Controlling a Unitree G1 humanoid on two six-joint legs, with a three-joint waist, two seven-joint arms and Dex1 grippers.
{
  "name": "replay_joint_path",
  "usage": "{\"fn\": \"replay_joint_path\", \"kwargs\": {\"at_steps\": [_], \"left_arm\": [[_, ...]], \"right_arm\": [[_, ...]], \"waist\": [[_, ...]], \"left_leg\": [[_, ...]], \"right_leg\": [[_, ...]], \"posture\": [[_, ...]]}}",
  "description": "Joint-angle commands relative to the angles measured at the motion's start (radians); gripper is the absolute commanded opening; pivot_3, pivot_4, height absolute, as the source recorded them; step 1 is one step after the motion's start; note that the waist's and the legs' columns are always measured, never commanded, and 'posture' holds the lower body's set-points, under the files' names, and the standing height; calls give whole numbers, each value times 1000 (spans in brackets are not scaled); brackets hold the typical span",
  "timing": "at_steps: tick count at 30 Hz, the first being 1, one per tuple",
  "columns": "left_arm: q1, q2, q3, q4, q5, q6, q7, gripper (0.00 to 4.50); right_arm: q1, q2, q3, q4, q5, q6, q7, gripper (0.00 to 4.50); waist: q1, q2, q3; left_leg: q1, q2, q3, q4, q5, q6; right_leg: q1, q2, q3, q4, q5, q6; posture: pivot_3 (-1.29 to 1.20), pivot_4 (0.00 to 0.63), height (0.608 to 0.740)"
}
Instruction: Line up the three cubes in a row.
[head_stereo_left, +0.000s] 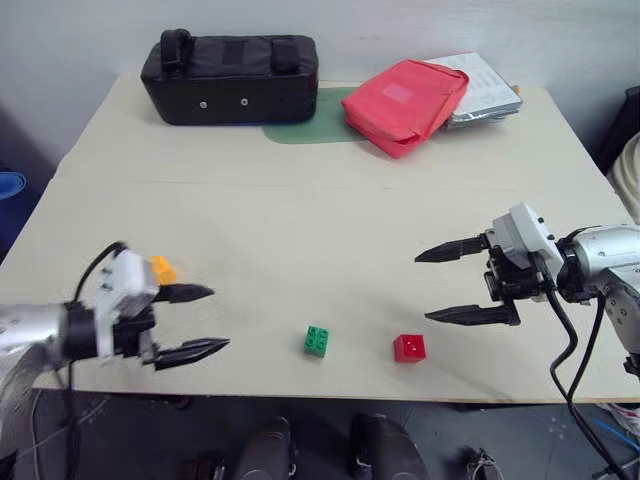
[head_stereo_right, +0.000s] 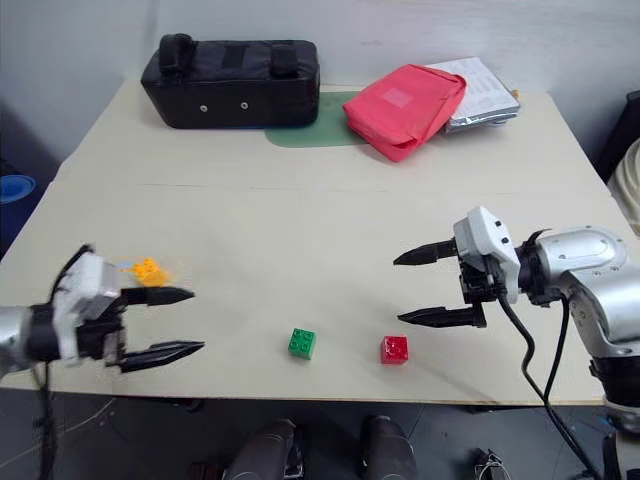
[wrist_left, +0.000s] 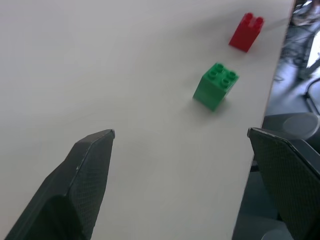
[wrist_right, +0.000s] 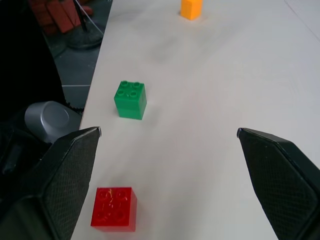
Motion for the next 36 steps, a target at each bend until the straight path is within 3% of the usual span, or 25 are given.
{"fn": "replay_joint_path", "kwargs": {"at_steps": [1, 6, 11, 16, 21, 27, 32, 36], "left_arm": [[166, -79, 177, 14, 71, -109, 48, 4484], [281, -151, 260, 123, 101, -230, 93, 4484], [272, -84, 270, 342, 140, -356, 95, 4484], [69, 77, 168, 520, 125, -369, 97, 4484], [-198, 178, -76, 751, 189, -466, 62, 4484], [-504, 206, -338, 1018, 308, -576, 48, 4484], [-698, 175, -464, 1176, 356, -622, 35, 4484], [-767, 160, -509, 1251, 372, -661, 20, 4484]], "right_arm": [[-75, 16, 8, 43, 5, 3, 40, 4500], [-124, 29, 22, 92, -6, -4, 67, 4500], [-111, 30, 16, 81, -12, -9, 71, 4500], [-71, 25, -10, 36, -3, 7, 43, 4500], [-1, 18, -50, -32, 7, 19, -7, 4500], [94, 3, -109, -122, 16, 34, -64, 4500], [163, -1, -144, -177, 21, 39, -104, 4500], [208, -8, -176, -214, 37, 52, -130, 4500]], "waist": [[-4, 0, 0], [6, 0, 0], [-1, 1, 0], [4, 1, 0], [-8, 2, -1], [-11, 2, -1], [-7, 2, -1], [-5, 1, -1]], "left_leg": [[0, 0, 0, 0, 0, 0], [1, 0, -1, 0, -4, -1], [1, 0, 0, -2, -7, 0], [1, 0, 0, -2, -7, -2], [1, -1, 1, -4, -6, -1], [1, 0, 7, -4, -6, 0], [2, 0, 11, -3, -5, 1], [2, -1, 11, -2, -5, 2]], "right_leg": [[0, 0, 0, 0, 0, 0], [0, -1, -1, 1, -1, -2], [-2, -2, -1, 1, -2, -4], [-2, -4, -1, 3, -2, -4], [-3, -5, -2, 3, -2, -4], [-4, -4, -8, 7, -2, -3], [-5, -4, -8, 9, -1, -2], [-5, -5, -7, 10, -1, -2]], "posture": [[0, 150, 740], [0, 150, 740], [0, 150, 740], [0, 150, 740], [0, 150, 740], [0, 150, 740], [0, 150, 740], [0, 150, 740]]}}
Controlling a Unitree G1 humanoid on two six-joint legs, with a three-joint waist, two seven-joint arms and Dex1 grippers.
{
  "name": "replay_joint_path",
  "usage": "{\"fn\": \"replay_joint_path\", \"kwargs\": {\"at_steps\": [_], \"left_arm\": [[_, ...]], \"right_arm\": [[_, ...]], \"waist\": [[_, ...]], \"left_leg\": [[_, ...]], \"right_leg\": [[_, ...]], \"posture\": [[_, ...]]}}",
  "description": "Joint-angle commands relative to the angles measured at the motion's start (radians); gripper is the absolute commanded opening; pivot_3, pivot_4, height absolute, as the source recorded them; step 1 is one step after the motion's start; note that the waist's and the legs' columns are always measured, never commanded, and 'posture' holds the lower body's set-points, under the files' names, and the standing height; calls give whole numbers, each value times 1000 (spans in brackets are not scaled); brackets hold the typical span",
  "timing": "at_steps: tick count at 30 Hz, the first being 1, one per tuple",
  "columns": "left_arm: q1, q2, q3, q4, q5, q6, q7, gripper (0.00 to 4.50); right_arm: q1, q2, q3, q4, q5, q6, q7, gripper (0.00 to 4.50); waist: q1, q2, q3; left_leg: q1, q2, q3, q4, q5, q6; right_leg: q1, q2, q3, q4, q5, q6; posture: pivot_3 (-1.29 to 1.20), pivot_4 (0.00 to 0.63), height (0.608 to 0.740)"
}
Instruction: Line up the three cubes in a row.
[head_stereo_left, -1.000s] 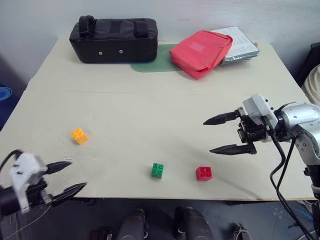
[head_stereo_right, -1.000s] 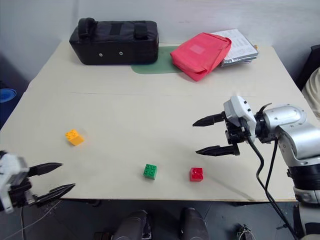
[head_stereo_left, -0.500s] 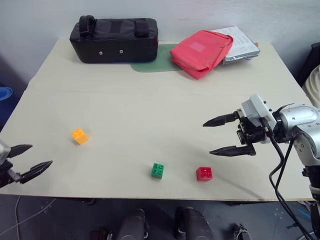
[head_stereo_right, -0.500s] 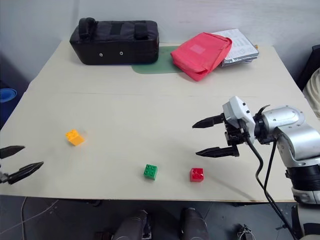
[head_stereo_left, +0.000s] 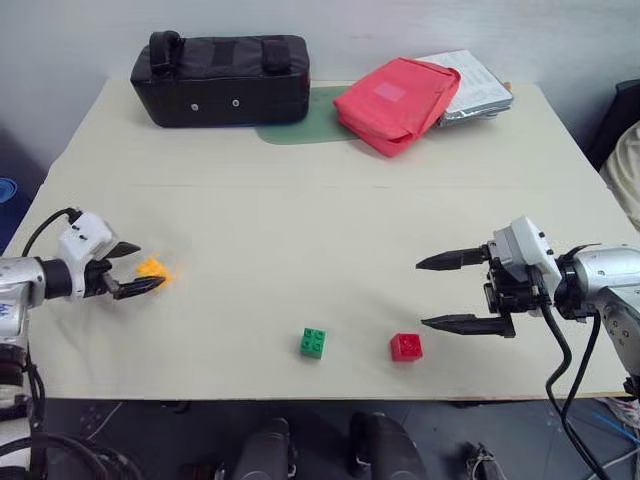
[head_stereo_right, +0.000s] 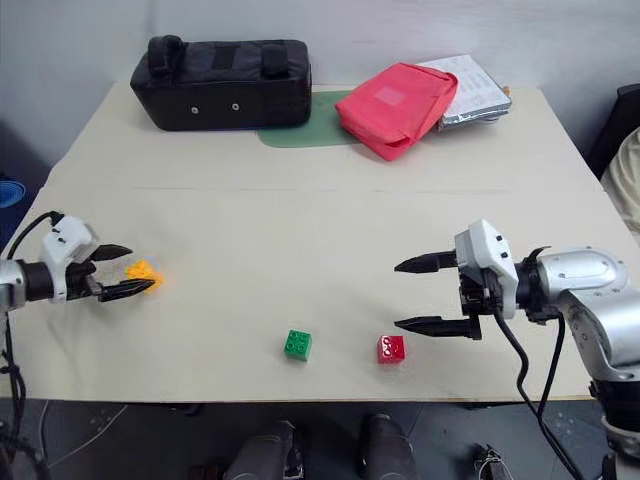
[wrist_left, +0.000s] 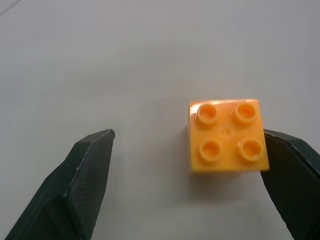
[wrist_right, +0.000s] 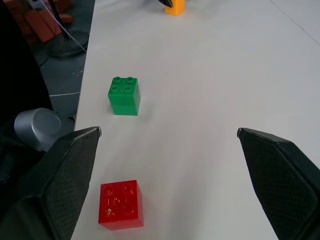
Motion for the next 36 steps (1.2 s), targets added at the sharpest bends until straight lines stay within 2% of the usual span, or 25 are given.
{"fn": "replay_joint_path", "kwargs": {"at_steps": [1, 3, 4, 5, 8, 13, 22, 27, 36], "left_arm": [[-42, -5, -14, 55, 10, -40, -14, 4484], [-58, -9, -19, 77, 5, -45, -27, 4484], [-55, -6, -27, 76, 2, -47, -54, 4096], [-56, -4, -33, 76, 3, -46, -67, 3937], [-64, 0, -42, 83, 7, -42, -86, 3086], [-82, 8, -53, 72, 0, -31, -122, 1506], [9, 7, -147, -440, -111, 76, -352, 1531], [6, 18, -262, -487, -43, -93, -464, 1531], [-44, -26, -335, -477, -60, -95, -445, 1531]], "right_arm": [[28, -21, -51, -46, 21, 2, -21, 4500], [41, -25, -54, -52, 19, 2, -28, 4500], [60, -33, -56, -64, 20, 0, -19, 4500], [70, -37, -58, -71, 20, -3, -16, 4500], [77, -40, -63, -77, 26, 0, -24, 4500], [74, -43, -68, -65, 17, -8, -26, 4500], [156, -88, -99, -80, -2, -44, 10, 4500], [245, -111, -149, -103, -1, -63, 21, 4500], [342, -92, -192, -176, 6, -59, -36, 4500]], "waist": [[-1, 0, 0], [-1, 0, 0], [-1, 0, 0], [-1, 0, 0], [-1, 0, 0], [0, -1, 0], [5, -1, 0], [2, -1, 0], [10, -1, 0]], "left_leg": [[0, 0, 0, 0, 0, 0], [0, 0, 0, 0, 0, 0], [0, 0, 0, 0, 0, 0], [0, 0, 0, 0, 0, 0], [0, 0, 1, 0, 0, 0], [0, 0, 1, 1, 0, 1], [0, 0, 0, 1, 0, 1], [1, 0, 0, 1, 1, 1], [2, 0, 0, 1, 1, 1]], "right_leg": [[0, 0, 0, 0, 0, 0], [0, 0, 0, 0, 0, 0], [0, 0, 0, 0, 0, 0], [0, 0, 0, 0, 0, 0], [0, 0, 0, 0, 0, 0], [0, 0, 0, 0, 0, 0], [1, -2, 0, -1, 0, 0], [2, 0, 0, 0, 0, 0], [2, -1, 1, 0, 0, 1]], "posture": [[0, 150, 740], [0, 150, 740], [0, 150, 740], [0, 150, 740], [0, 150, 740], [0, 150, 740], [0, 150, 740], [0, 150, 740], [0, 150, 740]]}}
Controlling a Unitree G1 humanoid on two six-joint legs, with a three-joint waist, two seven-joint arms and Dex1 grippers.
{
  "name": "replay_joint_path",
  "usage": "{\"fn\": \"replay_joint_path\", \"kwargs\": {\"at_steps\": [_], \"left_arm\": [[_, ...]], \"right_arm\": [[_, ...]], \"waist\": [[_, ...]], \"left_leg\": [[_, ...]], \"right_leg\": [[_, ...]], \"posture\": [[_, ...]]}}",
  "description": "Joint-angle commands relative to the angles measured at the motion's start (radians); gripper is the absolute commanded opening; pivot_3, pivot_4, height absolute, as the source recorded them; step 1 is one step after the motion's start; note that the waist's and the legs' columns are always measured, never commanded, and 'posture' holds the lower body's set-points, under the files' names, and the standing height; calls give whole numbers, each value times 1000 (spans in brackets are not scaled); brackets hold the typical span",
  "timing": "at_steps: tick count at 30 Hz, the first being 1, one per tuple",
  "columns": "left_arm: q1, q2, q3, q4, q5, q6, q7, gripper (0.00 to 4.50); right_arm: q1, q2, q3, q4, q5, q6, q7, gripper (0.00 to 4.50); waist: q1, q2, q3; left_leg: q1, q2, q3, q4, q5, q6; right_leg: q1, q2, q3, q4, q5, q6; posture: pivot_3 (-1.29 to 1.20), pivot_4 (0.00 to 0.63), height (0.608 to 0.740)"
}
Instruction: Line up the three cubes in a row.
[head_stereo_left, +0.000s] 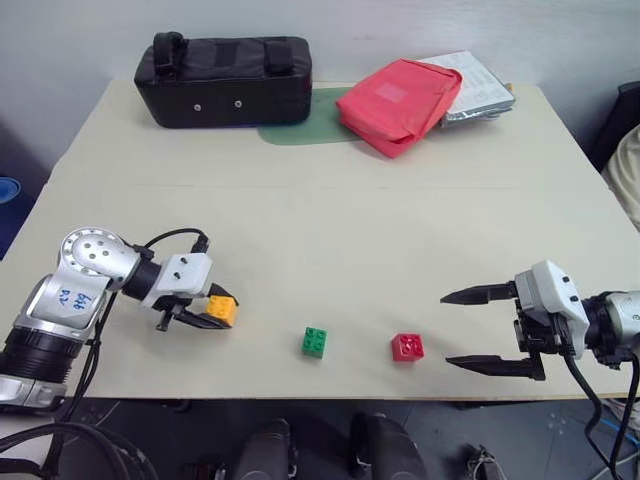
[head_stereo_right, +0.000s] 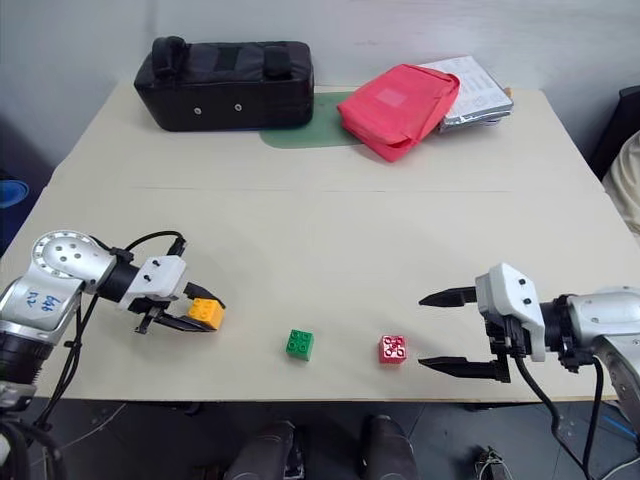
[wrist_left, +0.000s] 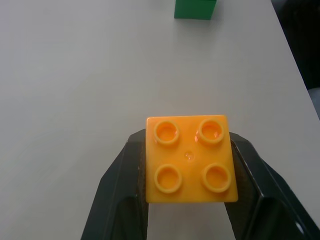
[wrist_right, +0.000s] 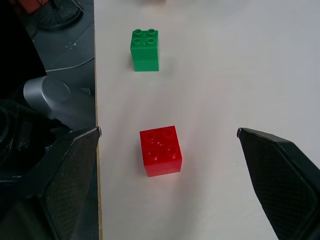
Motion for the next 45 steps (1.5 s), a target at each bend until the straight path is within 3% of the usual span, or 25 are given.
{"fn": "replay_joint_path", "kwargs": {"at_steps": [1, 20, 28, 30, 39, 42, 45], "left_arm": [[-10, 1, -13, -9, -6, -21, -56, 1531], [123, 13, 13, -56, 4, -24, 33, 1531], [141, 10, 25, -60, 4, -32, 62, 4033], [150, 11, 29, -60, 3, -35, 69, 4484], [183, 9, 47, -77, -2, -40, 90, 4484], [181, 4, 46, -75, -7, -39, 88, 3869], [163, -5, 40, -60, -5, -38, 89, 2929]], "right_arm": [[25, 2, -41, -43, 15, -8, -18, 4500], [16, -7, -7, -20, -14, -55, -25, 4500], [-15, -4, 9, -2, -14, -55, -15, 4500], [-23, -3, 14, 3, -14, -56, -13, 4500], [-64, -4, 34, 27, -13, -55, -4, 4500], [-73, -4, 38, 34, -16, -56, 0, 4500], [-76, -4, 41, 37, -20, -58, 2, 4500]], "waist": [[5, 0, 0], [15, 0, 0], [16, 0, 0], [16, 0, 0], [15, 0, 0], [16, 0, 0], [16, 0, 0]], "left_leg": [[0, 0, 0, 0, 0, 0], [0, 0, 0, 0, 0, 0], [0, 0, 0, 0, 0, 0], [1, 0, 0, 0, 0, 0], [1, 0, 0, 0, 0, 0], [1, 0, 0, 0, 0, 0], [1, 0, 0, 0, 0, 0]], "right_leg": [[0, 0, 0, 0, 0, 0], [0, 0, 0, -3, 0, 0], [0, 0, 0, -3, 0, 0], [0, 0, 0, -3, 0, 0], [0, -1, 0, -3, 0, 0], [0, -1, 0, -3, 0, 0], [0, -1, 0, -4, 0, 0]], "posture": [[0, 150, 740], [0, 150, 740], [0, 150, 740], [0, 150, 740], [0, 150, 740], [0, 150, 740], [0, 150, 740]]}}
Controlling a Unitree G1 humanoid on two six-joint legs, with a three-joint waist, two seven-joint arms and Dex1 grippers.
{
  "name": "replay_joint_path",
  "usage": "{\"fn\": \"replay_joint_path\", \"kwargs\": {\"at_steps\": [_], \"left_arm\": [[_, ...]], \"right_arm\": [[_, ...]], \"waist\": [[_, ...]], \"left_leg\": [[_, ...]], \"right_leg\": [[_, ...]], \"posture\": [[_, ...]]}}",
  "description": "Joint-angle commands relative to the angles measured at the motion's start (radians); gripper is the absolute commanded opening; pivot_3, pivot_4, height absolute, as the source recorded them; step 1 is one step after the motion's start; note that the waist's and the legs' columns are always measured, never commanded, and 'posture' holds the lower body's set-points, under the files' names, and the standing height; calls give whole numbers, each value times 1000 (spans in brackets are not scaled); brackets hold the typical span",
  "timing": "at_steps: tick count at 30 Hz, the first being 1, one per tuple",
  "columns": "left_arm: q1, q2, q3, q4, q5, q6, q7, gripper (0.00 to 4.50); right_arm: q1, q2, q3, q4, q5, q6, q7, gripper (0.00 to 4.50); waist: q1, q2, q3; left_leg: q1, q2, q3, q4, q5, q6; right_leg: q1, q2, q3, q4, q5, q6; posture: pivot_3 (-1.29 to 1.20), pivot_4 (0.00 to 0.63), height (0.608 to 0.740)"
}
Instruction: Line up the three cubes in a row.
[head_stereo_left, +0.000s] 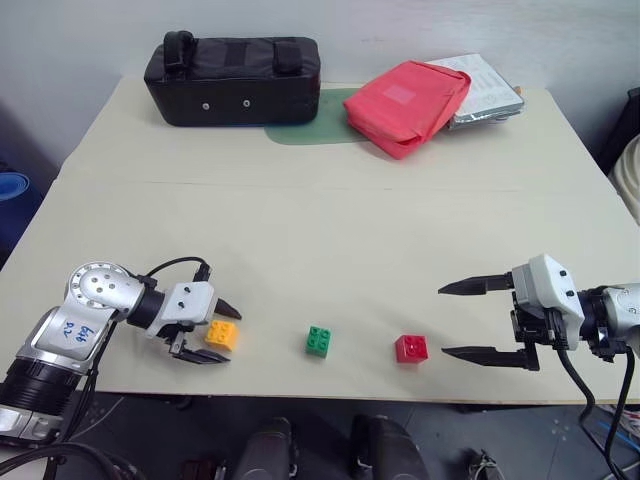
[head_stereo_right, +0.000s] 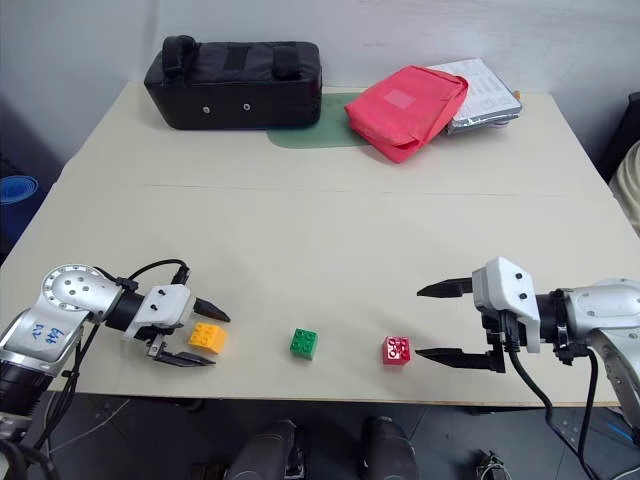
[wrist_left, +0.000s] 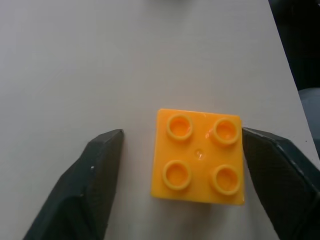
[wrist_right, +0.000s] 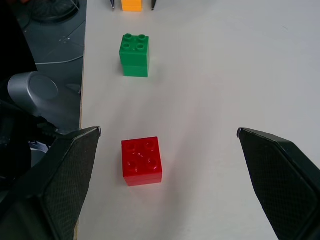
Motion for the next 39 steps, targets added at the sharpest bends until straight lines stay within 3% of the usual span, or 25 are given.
{"fn": "replay_joint_path", "kwargs": {"at_steps": [1, 5, 18, 27, 30, 34, 39], "left_arm": [[-22, -10, 14, 4, -4, -9, 0, 2662], [-41, -21, 12, 29, 8, -23, 4, 1520], [-40, -39, 1, -3, 18, 9, 8, 1527], [-41, -17, 26, -5, -19, 19, -38, 4374], [-20, 34, 70, -5, -65, 28, -84, 4476], [25, 112, 217, 37, -126, 30, -80, 4476], [122, 238, 409, 22, -254, 210, -139, 4476]], "right_arm": [[-9, -4, -1, -8, 6, -13, 8, 4500], [-11, -3, -1, -9, 4, -12, 7, 4500], [-8, 1, 13, -19, 7, -11, -12, 4500], [21, -28, -11, 13, -4, -29, 36, 4500], [56, -53, -55, 45, -6, -45, 79, 4500], [135, -88, -152, 130, 0, -63, 163, 4500], [217, -123, -256, 264, -18, -109, 266, 4500]], "waist": [[0, 0, 0], [-1, 0, 0], [-1, 0, 0], [0, 0, 0], [-1, 0, 0], [-1, 0, 0], [-4, 0, 0]], "left_leg": [[0, 0, 0, 0, 0, 0], [0, 0, 0, 0, 0, 0], [0, 0, 0, 0, 0, 0], [0, 0, 0, 0, 0, 0], [0, 0, 0, 0, 0, 0], [0, 0, 0, 0, 0, 0], [1, 0, 0, 0, 0, 0]], "right_leg": [[0, 0, 0, 0, 0, 0], [0, 0, 0, 0, 0, 0], [0, 0, 0, 1, 0, 0], [0, 0, 0, 1, 0, 0], [0, 0, 0, 1, 0, 0], [0, 0, 0, 0, 0, 0], [1, 0, 0, -1, 0, 0]], "posture": [[0, 150, 740], [0, 150, 740], [0, 150, 740], [0, 150, 740], [0, 150, 740], [0, 150, 740], [0, 150, 740]]}}
